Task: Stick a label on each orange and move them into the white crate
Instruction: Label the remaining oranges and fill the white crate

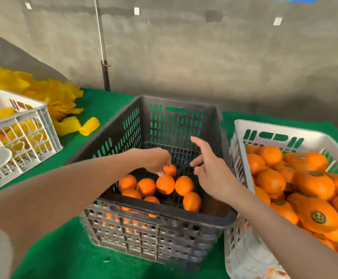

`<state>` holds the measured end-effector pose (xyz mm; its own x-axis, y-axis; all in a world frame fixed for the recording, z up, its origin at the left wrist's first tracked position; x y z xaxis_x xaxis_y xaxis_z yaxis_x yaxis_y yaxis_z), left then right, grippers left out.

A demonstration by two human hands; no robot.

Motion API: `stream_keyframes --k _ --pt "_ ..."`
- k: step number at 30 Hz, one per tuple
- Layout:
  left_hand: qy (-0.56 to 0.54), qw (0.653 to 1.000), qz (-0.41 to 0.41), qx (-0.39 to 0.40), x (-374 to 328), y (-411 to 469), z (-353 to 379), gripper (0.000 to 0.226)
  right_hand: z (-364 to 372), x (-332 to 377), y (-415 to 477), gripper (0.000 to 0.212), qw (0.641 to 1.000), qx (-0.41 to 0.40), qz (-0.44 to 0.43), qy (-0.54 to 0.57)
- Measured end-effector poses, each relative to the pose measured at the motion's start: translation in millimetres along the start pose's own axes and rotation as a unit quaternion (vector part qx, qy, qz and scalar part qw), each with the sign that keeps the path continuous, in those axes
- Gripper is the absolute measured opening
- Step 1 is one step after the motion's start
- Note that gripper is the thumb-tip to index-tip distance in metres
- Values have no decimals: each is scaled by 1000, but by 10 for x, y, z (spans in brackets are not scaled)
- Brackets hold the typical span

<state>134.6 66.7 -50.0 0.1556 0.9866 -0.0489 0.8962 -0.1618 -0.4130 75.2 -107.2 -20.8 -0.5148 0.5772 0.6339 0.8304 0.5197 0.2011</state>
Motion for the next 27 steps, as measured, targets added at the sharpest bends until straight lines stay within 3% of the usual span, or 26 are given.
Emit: stream_keyframes --k 4,9,13,16,18,20,22,25,27 --pt "125 986 -6 111 -115 571 274 58 32 74 -42 80 1000 13 3 -15" --pt "147 987 -4 70 -213 921 623 56 54 -36 -12 79 1000 0 3 -17" --pt "92 989 -16 117 -249 916 691 59 24 -59 -6 77 1000 -17 -4 -17" --pt "-68 975 -55 205 -276 808 534 75 4 -42 -21 77 999 -31 -7 -3" --pt "-179 957 -90 209 -313 654 323 72 -23 -45 -21 77 999 -47 4 22" --pt "-284 929 -155 180 -269 444 126 50 -60 -49 -42 80 995 -80 10 56" --pt "-428 870 -168 179 -202 175 -18 31 -113 -50 -97 85 987 -116 6 107" --pt "-610 768 -70 181 -122 -259 -173 37 -156 32 -181 104 984 -92 -33 148" --pt "-672 723 -50 153 -164 -551 -229 45 -158 139 -246 114 982 -76 -59 165"
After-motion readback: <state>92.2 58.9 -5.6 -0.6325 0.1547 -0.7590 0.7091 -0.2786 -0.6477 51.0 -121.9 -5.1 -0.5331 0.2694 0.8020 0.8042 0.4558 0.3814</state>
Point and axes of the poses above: each hand's wrist, its own y-axis towards the middle knuckle, its own z-axis out of the palm, x = y × z, the point moved 2 cm from there along y, towards the middle knuckle, and after that the axes turned 7 degrees about -z, right-handed, at the moved point
